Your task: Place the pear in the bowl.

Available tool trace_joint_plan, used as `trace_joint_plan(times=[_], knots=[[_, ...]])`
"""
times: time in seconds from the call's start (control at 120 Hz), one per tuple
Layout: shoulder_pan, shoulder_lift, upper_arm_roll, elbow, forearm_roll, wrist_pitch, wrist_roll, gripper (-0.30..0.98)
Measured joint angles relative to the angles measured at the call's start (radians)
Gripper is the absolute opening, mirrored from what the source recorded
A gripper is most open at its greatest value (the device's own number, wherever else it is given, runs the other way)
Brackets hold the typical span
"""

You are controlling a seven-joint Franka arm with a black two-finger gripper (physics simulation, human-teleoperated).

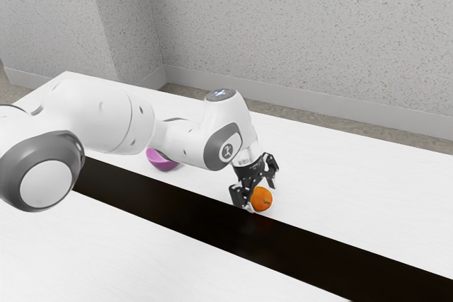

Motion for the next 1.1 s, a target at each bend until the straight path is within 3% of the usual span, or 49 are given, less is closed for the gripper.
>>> trace_joint_plan(times=[0.35, 0.767, 0.9, 1.1], knots=[[0.0, -0.006, 0.001, 0.001, 0.007, 0.007, -0.006, 0.38], [0.005, -0.069, 0.05, -0.008, 0.016, 0.007, -0.004, 0.33], [0.044, -0.184, 0.092, -0.105, 0.017, 0.005, 0.004, 0.32], [0.189, -0.363, 0.105, -0.279, 0.018, 0.001, 0.024, 0.32]])
